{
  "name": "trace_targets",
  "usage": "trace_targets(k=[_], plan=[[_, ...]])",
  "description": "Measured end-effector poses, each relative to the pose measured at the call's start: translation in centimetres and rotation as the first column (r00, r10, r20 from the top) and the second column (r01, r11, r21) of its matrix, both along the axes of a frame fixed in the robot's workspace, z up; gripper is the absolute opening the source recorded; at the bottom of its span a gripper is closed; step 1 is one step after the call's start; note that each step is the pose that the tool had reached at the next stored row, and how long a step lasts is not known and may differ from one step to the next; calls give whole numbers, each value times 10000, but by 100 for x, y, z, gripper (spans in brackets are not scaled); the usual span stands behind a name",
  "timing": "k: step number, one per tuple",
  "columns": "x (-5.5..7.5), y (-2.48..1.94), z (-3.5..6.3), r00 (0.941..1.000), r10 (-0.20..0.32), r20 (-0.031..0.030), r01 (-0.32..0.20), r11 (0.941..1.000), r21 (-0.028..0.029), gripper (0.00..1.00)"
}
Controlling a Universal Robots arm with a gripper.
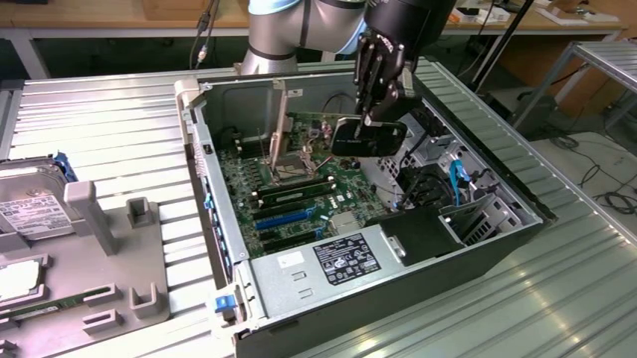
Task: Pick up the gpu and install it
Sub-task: 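Insert the gpu into the slot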
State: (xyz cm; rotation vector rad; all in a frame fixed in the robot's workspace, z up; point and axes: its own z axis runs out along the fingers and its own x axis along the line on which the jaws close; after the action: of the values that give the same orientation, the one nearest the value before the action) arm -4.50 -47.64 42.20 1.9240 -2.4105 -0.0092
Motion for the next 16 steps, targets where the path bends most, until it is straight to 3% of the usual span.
trace_targets(k=[6,16], plan=[[4,0,0,9981,618,0,-618,9981,0,27],[14,0,0,9839,1789,0,-1789,9839,0,27]])
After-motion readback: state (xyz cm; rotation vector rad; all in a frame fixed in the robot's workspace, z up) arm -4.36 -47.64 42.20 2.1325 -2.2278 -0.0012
